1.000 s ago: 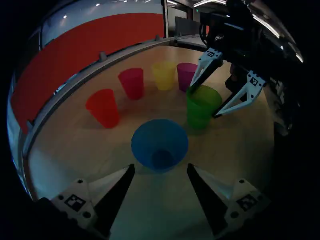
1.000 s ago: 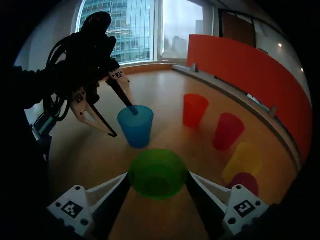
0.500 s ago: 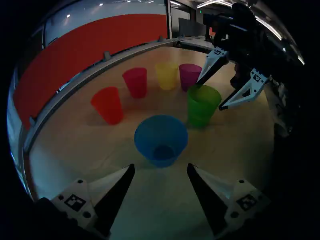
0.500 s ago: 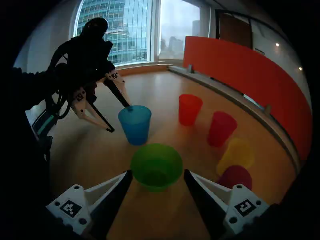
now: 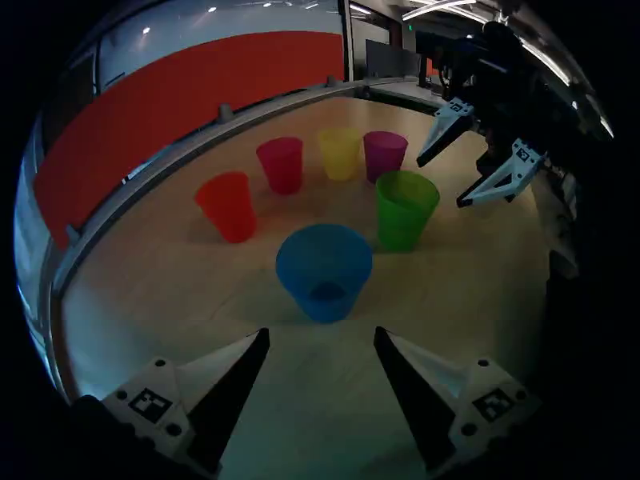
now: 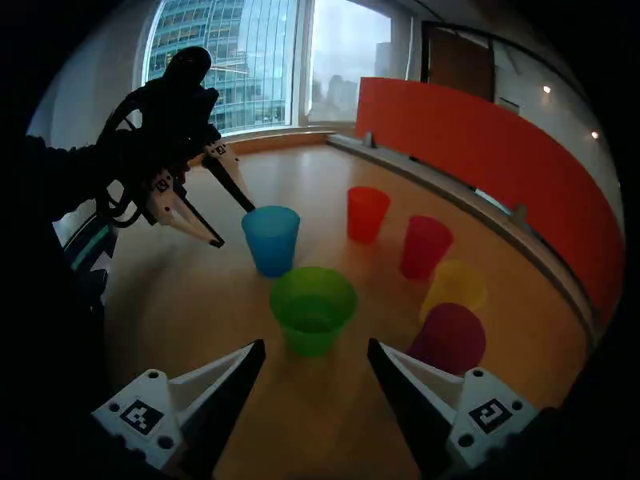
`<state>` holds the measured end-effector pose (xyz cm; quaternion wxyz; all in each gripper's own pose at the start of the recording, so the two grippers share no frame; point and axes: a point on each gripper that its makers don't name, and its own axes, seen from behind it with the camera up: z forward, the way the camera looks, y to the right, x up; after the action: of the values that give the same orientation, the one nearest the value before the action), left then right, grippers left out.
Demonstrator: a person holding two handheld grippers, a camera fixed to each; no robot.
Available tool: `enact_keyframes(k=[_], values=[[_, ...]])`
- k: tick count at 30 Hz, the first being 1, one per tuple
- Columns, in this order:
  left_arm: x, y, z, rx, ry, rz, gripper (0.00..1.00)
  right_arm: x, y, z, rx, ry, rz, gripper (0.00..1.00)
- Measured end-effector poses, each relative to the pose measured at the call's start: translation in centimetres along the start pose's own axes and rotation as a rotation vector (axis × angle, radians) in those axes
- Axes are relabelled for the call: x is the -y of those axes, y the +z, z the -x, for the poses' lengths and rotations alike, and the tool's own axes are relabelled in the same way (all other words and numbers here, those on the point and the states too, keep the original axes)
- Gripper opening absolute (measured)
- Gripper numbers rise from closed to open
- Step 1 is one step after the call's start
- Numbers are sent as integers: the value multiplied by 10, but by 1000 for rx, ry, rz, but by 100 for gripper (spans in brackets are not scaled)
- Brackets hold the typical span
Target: Pour water
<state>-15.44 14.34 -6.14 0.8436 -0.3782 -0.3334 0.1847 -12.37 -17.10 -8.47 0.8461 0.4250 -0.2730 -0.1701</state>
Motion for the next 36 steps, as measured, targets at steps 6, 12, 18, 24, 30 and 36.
enact_keyframes(k=[6,12,18,24,30,36], values=[[-2,-5,0,-12,-14,-6,97,0,-6,3,-9,14,18,100],[4,-8,4,-21,-53,-35,98,-7,-14,8,-27,51,54,100],[15,-11,1,-65,-108,-90,98,-22,-23,15,-41,94,116,100],[23,-15,1,-100,-153,-129,97,-41,-38,19,-66,141,192,100],[38,-22,-1,-143,-189,-202,98,-65,-55,24,-95,174,289,100],[62,-37,-6,-199,-226,-290,97,-92,-73,18,-143,202,398,100]])
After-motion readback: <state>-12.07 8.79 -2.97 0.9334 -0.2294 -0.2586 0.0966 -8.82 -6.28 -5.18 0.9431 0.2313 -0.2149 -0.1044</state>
